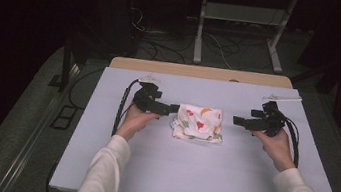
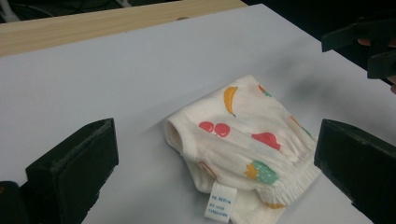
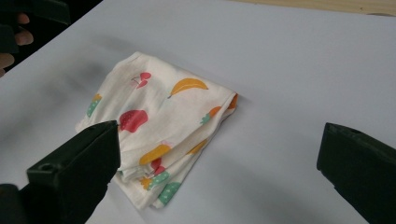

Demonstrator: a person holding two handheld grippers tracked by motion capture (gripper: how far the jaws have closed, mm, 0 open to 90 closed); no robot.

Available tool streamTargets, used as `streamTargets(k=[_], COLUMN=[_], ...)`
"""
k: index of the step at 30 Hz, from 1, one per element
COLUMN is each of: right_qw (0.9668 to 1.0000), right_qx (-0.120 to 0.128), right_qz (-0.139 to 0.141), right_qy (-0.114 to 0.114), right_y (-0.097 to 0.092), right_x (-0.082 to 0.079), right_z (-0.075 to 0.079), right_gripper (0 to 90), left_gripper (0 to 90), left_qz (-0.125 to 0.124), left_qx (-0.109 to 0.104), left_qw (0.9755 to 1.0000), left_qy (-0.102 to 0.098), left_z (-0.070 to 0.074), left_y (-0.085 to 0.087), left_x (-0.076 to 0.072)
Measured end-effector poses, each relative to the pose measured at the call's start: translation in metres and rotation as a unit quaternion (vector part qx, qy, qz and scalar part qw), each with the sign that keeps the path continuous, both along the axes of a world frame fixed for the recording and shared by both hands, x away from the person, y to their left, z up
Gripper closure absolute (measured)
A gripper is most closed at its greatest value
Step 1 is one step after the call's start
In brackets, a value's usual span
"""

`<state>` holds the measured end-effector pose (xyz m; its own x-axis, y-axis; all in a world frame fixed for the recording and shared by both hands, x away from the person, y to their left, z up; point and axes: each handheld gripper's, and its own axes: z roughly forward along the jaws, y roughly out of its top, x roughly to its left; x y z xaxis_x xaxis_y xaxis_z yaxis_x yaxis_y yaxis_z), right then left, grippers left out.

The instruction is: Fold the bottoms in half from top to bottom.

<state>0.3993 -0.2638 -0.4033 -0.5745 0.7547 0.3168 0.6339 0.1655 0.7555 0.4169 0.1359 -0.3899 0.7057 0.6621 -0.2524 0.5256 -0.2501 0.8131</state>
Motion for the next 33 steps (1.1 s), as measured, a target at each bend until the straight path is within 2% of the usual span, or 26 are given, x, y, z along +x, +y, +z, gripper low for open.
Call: streamTargets(k=[6, 16, 24, 33], right_qw=[0.9999, 0.9999, 0.9999, 0.9996], right_qx=[0.003, -0.009, -0.013, -0.018], right_qz=[-0.006, -0.007, -0.005, -0.007], right_qy=[-0.008, -0.008, -0.010, -0.020], right_y=[-0.009, -0.019, -0.023, -0.024], right_x=[-0.008, -0.022, -0.036, -0.054], right_z=[0.004, -0.001, -0.004, -0.007], right_gripper=[0.0, 0.0, 0.0, 0.0], left_gripper=[0.0, 0.0, 0.0, 0.0], left_qz=[0.001, -0.004, -0.006, -0.009], left_qx=[-0.001, 0.009, 0.006, 0.005], left_qw=[1.0000, 0.9999, 1.0000, 0.9999], left_qy=[0.003, 0.008, 0.000, -0.012], left_z=[-0.003, -0.010, -0.008, -0.009], left_y=[0.004, 0.007, 0.015, 0.023], left_x=[-0.008, -0.017, -0.027, -0.046])
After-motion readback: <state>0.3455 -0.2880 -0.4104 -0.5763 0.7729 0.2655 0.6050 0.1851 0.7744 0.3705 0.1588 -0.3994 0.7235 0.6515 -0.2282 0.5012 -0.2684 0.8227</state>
